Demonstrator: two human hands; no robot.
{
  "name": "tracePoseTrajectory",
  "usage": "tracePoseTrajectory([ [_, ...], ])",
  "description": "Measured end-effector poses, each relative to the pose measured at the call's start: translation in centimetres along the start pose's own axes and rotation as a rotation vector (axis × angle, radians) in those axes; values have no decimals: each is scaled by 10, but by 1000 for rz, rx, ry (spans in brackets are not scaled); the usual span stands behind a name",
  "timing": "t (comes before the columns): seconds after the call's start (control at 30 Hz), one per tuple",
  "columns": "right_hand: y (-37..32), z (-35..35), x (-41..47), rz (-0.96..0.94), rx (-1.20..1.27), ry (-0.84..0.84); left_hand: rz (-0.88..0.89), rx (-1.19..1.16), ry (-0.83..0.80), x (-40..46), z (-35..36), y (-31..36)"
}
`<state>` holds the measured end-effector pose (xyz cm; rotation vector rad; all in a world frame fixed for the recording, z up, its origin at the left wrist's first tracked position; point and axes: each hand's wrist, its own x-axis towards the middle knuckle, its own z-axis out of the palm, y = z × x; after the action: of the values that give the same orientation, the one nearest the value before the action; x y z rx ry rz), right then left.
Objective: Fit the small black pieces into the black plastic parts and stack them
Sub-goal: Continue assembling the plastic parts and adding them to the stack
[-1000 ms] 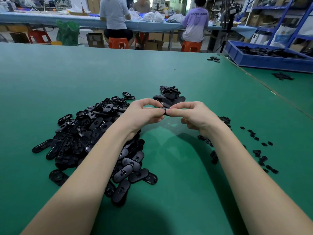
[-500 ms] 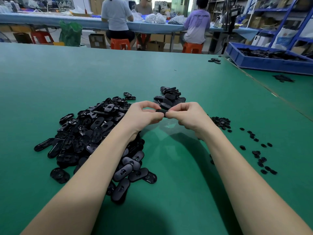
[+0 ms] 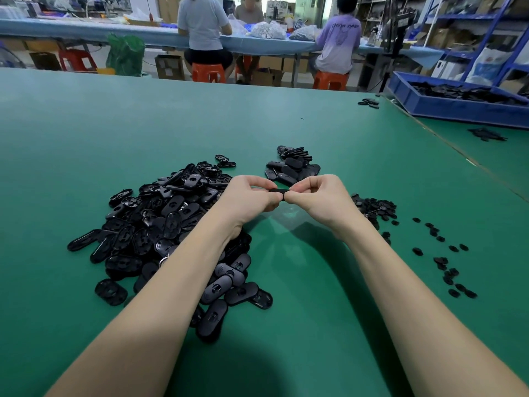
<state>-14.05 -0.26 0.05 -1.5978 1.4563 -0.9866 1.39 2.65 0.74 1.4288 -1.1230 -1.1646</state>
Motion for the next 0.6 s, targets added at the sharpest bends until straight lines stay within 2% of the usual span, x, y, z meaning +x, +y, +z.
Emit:
tracePoseTrajectory([
  [0.13,0,0,-1,5,8,8,4,18,12,0,2,-1],
  [0.37,3,-4,-2,59,126,-61,-3,-43,-68,1,-3,-2],
  [0.6,8,-1,0,27,46,-36,-34,12,-24,2,-1,-2],
])
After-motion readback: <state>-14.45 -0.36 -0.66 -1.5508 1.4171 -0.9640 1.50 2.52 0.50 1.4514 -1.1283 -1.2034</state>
